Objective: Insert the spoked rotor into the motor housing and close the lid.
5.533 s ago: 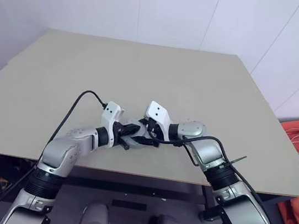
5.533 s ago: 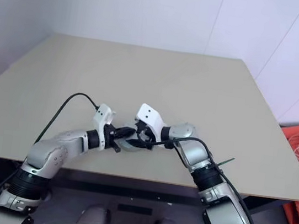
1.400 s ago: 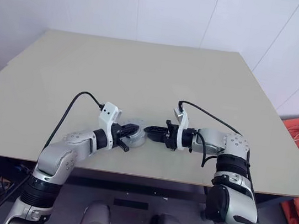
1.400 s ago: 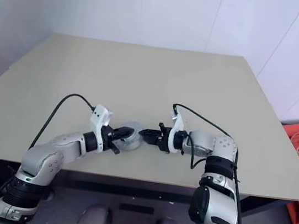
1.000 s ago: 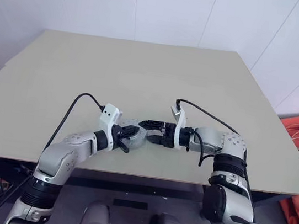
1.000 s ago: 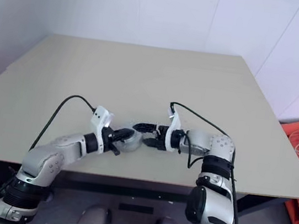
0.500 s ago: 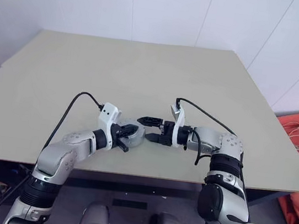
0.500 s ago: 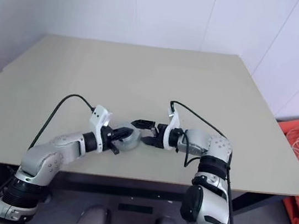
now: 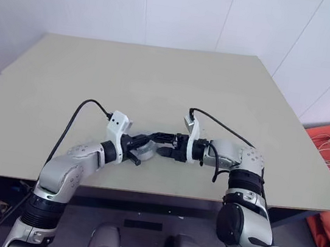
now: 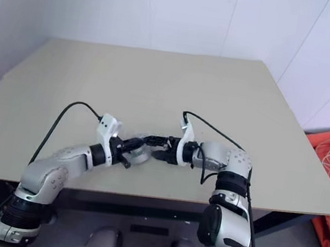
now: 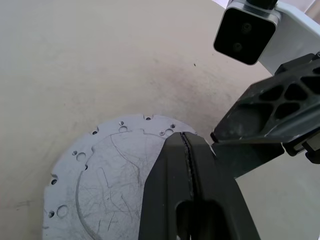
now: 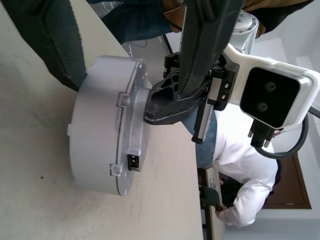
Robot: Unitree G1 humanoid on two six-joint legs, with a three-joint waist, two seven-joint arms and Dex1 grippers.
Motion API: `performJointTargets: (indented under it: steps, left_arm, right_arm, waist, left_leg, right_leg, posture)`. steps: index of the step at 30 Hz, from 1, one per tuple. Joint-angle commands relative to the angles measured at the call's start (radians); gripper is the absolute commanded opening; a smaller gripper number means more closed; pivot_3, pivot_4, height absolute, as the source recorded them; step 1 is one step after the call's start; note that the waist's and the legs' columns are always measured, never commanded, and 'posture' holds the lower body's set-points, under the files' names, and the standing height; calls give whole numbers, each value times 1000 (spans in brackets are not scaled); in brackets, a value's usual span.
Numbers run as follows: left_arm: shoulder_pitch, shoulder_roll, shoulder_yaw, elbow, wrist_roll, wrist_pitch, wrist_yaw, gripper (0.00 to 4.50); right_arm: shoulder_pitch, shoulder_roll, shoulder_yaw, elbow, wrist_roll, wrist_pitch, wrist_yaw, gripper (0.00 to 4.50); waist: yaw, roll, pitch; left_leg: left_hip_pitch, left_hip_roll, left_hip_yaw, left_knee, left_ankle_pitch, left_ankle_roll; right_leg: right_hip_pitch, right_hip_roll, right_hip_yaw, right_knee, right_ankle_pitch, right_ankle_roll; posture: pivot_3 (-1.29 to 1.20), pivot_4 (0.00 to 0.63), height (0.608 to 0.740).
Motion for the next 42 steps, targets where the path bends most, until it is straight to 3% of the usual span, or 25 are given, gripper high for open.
performJointTargets:
  steps: [1,5,14,29,37,42]
  left_arm:
    - [37,-7,-67,54,21,45,0,0]
    - [39,-10,-68,53,22,45,2,0]
    - [43,-20,-55,48,17,46,16,0]
    - [56,-85,78,-25,-87,48,75,0]
    - [84,-168,285,-195,-389,45,126,0]
    - [155,-188,348,-272,-604,65,215,0]
  right_arm:
    - [-54,58,5,-22,141,5,48,2065]
    - [-51,54,6,-26,149,0,39,1055]
    - [-42,45,10,-32,158,3,36,1058]
    - [-8,8,-7,-36,110,-32,58,1057]
    - [3,-9,-15,-32,85,-82,86,1057]
    - [2,-15,-9,-29,69,-104,106,1057]
  waist:
    - [0,0,0]
    - [0,0,0]
    - [1,0,0]
    - [2,0,0]
    - [17,-2,1]
    - [28,-2,1]
  left_leg:
    - [0,0,0,0,0,0]
    - [-1,0,0,0,0,0]
    - [-2,0,0,0,0,0]
    - [-4,0,0,0,0,0]
    - [-12,0,-1,3,0,0]
    - [-13,0,-1,3,0,0]
  right_leg:
    - [0,0,0,0,0,0]
    - [-1,0,0,0,0,0]
    - [-2,0,0,0,0,0]
    - [-3,0,0,0,0,0]
    - [-7,0,-2,0,1,-1]
    - [-7,0,-2,0,3,-4]
  posture:
    - [0,0,740]
    - [0,0,740]
    - [0,0,740]
    - [0,0,740]
    - [0,0,740]
    - [0,0,740]
